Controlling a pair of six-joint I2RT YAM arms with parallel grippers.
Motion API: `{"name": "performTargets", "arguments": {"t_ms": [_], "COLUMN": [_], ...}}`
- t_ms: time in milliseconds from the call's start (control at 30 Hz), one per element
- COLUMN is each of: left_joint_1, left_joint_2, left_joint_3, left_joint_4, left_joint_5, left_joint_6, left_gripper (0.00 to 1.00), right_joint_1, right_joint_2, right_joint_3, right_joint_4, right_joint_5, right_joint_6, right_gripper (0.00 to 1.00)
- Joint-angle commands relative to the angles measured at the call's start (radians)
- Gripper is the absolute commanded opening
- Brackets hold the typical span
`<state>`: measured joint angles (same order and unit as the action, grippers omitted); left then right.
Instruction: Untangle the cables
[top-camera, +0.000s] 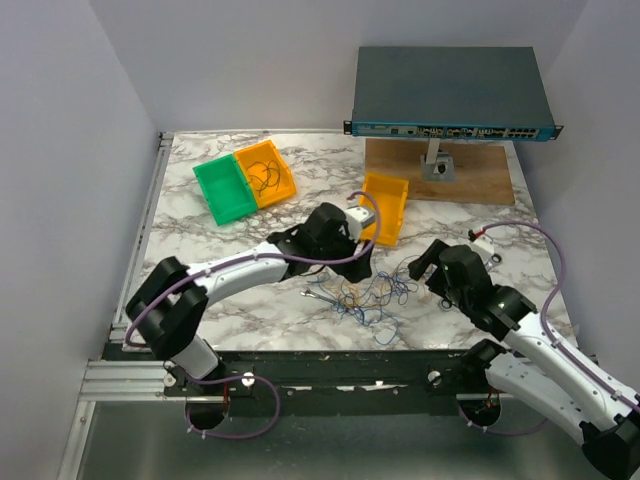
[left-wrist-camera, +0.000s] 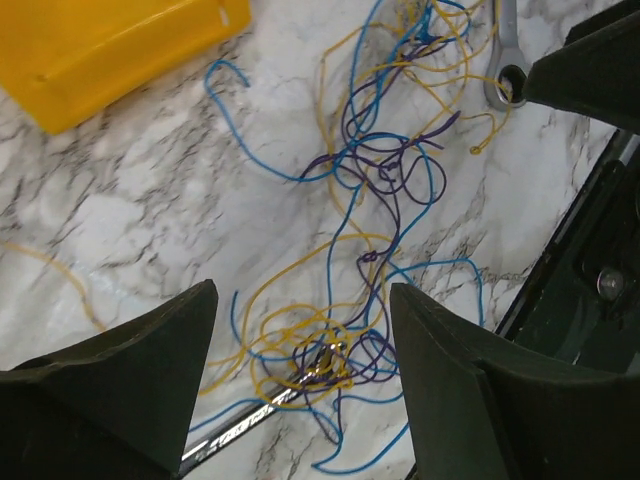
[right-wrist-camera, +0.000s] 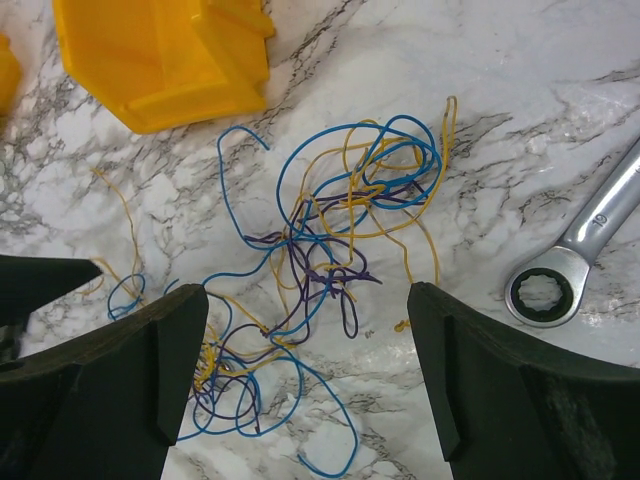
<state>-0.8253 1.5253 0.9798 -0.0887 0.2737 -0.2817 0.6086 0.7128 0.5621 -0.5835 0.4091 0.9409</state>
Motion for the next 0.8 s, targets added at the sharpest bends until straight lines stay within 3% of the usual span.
{"name": "performTargets", "arguments": {"t_ms": [0, 100, 267, 600, 667, 733, 767], "left_joint_1": [-0.087, -0.127, -0.135, -0.135, -0.135, -0.135, -0.135], "left_joint_2": [0.13, 0.22, 0.343, 0.369, 0.37, 0.371, 0.367], "left_joint_3": [0.131, 0.22, 0.327, 0.318, 0.322, 0.327, 0.327], "left_joint_4": [-0.001, -0.044, -0.11, -0.134, -0.148, -0.165, -0.166], "left_joint_5": [0.054, 0.018, 0.0, -0.033, -0.04, -0.045, -0.046], "left_joint_6": [0.112, 0.135, 0.131, 0.131, 0.136, 0.142, 0.141], "left_gripper": [0.7, 0.66, 0.49, 0.44, 0.3, 0.02, 0.0], "right_joint_1": [0.001, 0.002, 0.0, 0.002, 0.002, 0.002, 0.002], "right_joint_2": [-0.031, -0.048, -0.08, -0.098, -0.101, -0.104, -0.104], "right_joint_3": [-0.025, -0.027, -0.026, -0.032, -0.039, -0.044, -0.048], "right_joint_4": [0.006, -0.001, 0.005, 0.001, 0.005, 0.009, 0.012], "right_joint_5": [0.019, 0.028, 0.031, 0.042, 0.039, 0.039, 0.036], "right_joint_6": [0.029, 0.044, 0.042, 0.035, 0.036, 0.037, 0.036], "right_gripper": [0.89, 0.89, 0.89, 0.89, 0.89, 0.89, 0.89]}}
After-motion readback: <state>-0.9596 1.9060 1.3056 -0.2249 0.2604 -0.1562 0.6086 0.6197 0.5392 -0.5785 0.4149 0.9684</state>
